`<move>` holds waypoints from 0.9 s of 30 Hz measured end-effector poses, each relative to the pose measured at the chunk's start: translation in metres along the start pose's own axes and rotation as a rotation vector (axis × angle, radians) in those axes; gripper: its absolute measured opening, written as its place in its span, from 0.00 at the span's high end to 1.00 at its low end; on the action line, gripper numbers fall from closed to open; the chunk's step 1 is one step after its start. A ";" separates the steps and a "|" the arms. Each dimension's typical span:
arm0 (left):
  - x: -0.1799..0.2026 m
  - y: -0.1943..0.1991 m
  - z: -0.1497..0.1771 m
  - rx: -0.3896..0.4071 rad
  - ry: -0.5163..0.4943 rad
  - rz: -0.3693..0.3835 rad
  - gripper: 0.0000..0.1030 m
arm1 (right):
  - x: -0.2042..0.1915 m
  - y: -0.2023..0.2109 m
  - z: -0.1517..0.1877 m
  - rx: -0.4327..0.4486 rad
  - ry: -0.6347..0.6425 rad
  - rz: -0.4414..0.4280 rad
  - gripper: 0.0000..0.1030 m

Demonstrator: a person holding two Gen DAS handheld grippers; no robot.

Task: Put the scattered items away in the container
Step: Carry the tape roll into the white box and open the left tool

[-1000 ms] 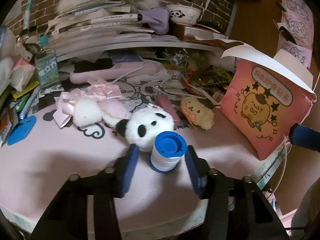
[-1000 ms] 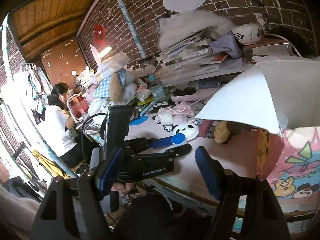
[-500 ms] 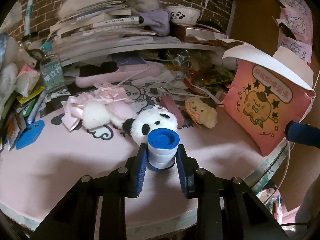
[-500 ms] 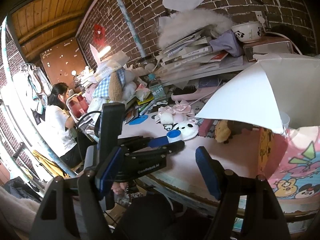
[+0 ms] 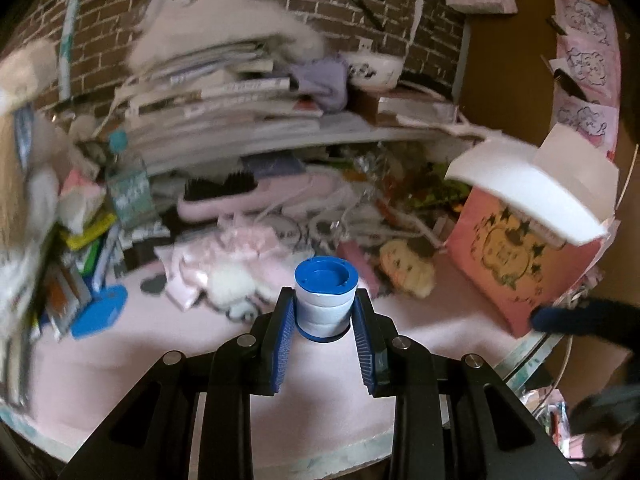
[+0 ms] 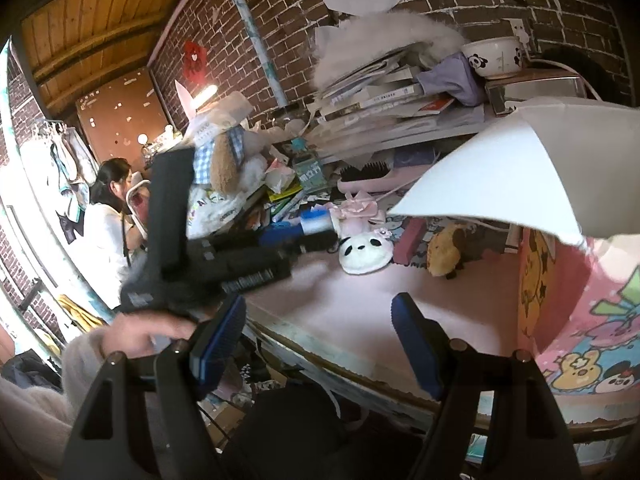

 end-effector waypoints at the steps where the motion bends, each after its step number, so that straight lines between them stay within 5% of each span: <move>1: 0.001 0.003 -0.006 0.009 -0.011 0.000 0.77 | 0.001 -0.001 0.000 0.001 0.001 0.006 0.29; 13: 0.042 0.021 -0.083 0.100 -0.142 0.096 0.77 | 0.013 -0.015 -0.003 0.075 -0.012 0.154 0.29; 27: 0.125 0.003 -0.144 0.035 -0.305 0.397 0.77 | 0.020 -0.021 0.001 0.060 -0.043 0.159 0.29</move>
Point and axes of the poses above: each gripper's, at about its wrist camera, not at the fingertips, and y roughly against the way its jaws point, x to its right, z to its underside, the point moved 5 cm from there along -y, roughly the way its jaws point, and after that the axes turned 11 degrees about -y, right-handed, at the moved point
